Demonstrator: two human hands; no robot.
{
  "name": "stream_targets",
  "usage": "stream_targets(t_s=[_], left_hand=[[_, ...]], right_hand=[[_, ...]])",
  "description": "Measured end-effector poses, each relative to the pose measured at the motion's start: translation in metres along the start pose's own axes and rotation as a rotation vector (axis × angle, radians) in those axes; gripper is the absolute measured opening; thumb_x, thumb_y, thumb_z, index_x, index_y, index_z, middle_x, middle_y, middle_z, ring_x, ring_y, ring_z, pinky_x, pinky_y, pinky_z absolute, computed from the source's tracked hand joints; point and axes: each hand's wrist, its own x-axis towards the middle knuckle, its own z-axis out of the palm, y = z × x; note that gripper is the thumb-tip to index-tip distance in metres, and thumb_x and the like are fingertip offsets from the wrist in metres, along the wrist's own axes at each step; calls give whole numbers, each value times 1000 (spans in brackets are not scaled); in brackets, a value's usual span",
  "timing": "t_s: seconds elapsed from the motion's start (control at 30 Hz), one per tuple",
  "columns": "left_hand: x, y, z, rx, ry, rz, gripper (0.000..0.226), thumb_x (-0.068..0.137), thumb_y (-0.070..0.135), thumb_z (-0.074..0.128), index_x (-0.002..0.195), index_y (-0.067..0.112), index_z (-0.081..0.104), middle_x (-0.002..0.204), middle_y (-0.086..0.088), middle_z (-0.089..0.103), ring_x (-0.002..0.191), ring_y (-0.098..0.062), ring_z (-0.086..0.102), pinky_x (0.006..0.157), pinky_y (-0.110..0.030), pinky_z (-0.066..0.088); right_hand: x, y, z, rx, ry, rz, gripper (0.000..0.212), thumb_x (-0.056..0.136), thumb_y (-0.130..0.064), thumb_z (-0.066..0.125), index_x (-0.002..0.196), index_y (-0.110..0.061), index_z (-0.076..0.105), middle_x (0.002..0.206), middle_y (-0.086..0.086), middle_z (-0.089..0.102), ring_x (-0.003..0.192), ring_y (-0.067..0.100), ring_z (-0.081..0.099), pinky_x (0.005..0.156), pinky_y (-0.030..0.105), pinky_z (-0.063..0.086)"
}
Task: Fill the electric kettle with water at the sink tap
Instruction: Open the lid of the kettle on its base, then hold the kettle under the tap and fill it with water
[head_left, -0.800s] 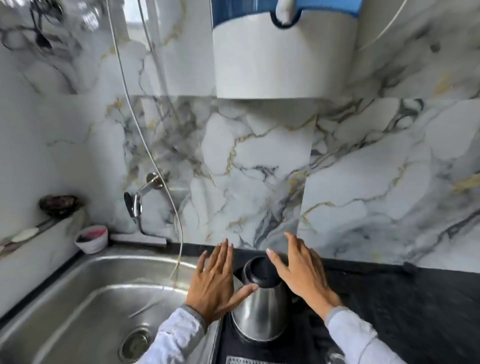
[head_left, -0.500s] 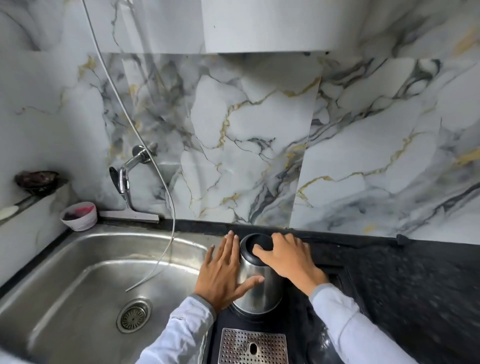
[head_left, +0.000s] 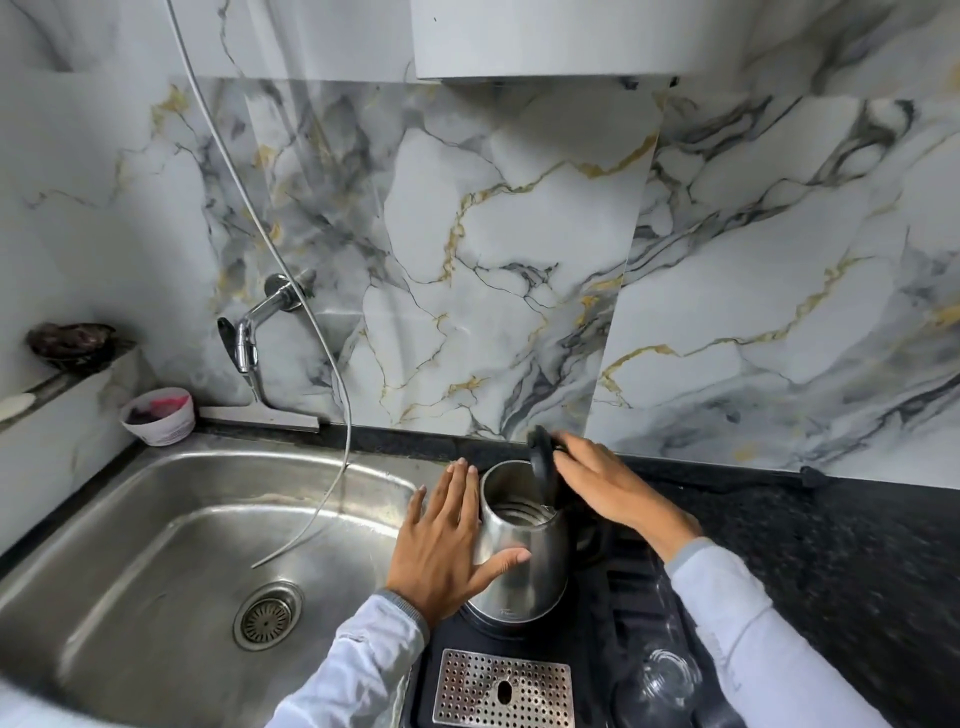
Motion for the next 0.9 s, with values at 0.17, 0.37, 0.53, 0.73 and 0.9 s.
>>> stream_targets(t_s=[0.17,0.37,0.53,0.73,0.9], left_hand=[[1,-1,1,20,-10,10,115,79,91,16,157,6,6,168,-10,7,155,-24,9,124,-51,23],[2,-2,1,28,-2,14,114,80,91,19,157,6,9,168,-11,11,154,-24,14,122,-52,27],[5,-2,-4,99,-14,15,116,79,92,14,156,5,13,167,-11,18,153,-24,18,122,-51,26],[6,-2,-6,133,-16,24,118,79,93,18,154,2,21,163,-13,29,151,-25,26,120,-54,29],[4,-8,-12,140,-15,27,118,79,92,17,153,2,23,162,-14,32,149,-27,30,119,-55,31]], right_hand=[[1,21,-26,405,-247,-102,62,72,-33,64,125,1,63,122,15,74,115,21,67,109,47,43],[-11,19,-3,44,-15,-113,84,55,-60,99,124,-33,58,122,-11,72,115,7,68,104,38,55],[-11,19,23,-299,340,-183,48,81,-65,79,97,-23,64,91,-1,76,88,29,75,75,42,61],[-2,28,24,-298,327,-170,32,78,-63,70,67,-38,54,52,-14,59,73,28,77,69,35,59],[-2,22,30,-173,446,-217,25,59,-62,65,55,-41,53,45,-20,54,61,21,72,57,28,49]])
